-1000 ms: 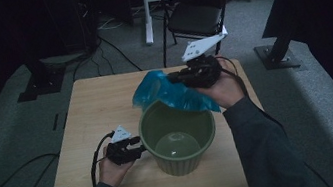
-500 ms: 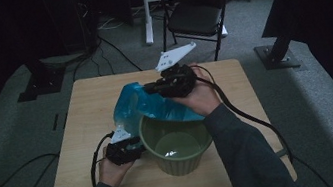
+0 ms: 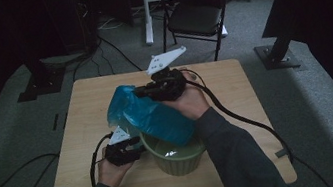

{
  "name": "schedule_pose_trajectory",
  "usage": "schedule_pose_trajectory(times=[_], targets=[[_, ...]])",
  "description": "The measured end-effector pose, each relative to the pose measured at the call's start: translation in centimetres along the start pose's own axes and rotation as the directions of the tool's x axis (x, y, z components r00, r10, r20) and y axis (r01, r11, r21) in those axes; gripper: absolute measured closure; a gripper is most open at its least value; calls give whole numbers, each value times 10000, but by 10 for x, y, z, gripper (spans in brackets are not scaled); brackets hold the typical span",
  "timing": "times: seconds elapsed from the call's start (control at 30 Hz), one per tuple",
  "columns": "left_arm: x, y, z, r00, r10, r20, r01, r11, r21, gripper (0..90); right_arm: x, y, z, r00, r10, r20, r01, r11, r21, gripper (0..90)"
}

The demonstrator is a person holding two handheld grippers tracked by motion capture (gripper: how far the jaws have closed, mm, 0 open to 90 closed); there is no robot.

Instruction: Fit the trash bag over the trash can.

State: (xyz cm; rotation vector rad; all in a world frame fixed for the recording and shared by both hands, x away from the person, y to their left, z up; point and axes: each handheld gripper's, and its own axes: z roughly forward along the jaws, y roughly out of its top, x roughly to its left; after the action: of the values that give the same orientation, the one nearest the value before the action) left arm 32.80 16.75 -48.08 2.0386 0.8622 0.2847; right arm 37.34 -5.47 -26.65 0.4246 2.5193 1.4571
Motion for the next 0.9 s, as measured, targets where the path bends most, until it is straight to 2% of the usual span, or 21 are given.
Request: schedule_pose_trajectory(times=[0.23,0.4,0.43,0.47,0.53,0.7,0.9], targets=[[-2,0,-6,10000,3,-4,-3,9999,-146,527,-12,-29,-12,9989,338,309,-346,9991,254,900],[-4,-2,-20,9982,149,-576,-187,9976,-671,539,-18,-46,-23,9969,605,504,-626,9972,408,900],[-4,-2,-20,9982,149,-576,-187,9976,-671,540,-18,-46,-23,9969,605,504,-626,9972,408,900],[-3,-1,-27,9976,93,-688,-160,9951,-974,540,-19,-49,-25,9965,650,523,-673,9968,421,900],[-1,-1,-31,9971,65,-757,-149,9937,-1111,540,-21,-59,-30,9955,762,563,-794,9953,553,900],[4,0,-31,9957,-129,-917,21,9931,-1172,540,-20,-65,-34,9948,852,549,-882,9946,553,900],[11,7,-31,9908,-527,-1246,335,9880,-1509,570,-19,-66,-36,9956,808,475,-832,9952,520,900]])
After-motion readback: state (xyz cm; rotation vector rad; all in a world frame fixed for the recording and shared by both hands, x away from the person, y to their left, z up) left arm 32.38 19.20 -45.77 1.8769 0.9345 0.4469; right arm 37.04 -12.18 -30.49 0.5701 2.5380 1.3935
